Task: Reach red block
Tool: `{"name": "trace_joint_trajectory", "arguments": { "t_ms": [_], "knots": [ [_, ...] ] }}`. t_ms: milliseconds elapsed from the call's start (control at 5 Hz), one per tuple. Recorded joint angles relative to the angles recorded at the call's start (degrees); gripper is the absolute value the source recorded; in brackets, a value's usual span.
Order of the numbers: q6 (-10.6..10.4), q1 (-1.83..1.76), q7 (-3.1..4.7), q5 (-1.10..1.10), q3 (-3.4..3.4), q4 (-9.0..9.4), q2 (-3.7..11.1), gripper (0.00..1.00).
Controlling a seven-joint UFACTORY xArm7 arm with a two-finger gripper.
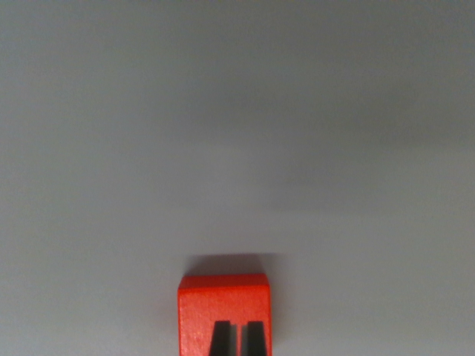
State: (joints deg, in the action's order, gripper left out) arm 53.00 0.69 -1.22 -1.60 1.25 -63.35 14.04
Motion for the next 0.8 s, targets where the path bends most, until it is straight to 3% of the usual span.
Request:
{"name": "trace_joint_trajectory", "arguments": {
  "t_ms": [200,400,600,800],
  "knots": [
    [0.0,0.00,0.00,0.00,0.00,0.00,0.00,0.00],
    [-2.2,-0.09,0.06,0.06,-0.03,1.57,0.78,0.00],
    [-2.2,-0.09,0.06,0.06,-0.03,1.57,0.78,0.00],
    [-4.1,-0.17,0.10,0.11,-0.06,2.93,1.46,0.00]
  ]
}}
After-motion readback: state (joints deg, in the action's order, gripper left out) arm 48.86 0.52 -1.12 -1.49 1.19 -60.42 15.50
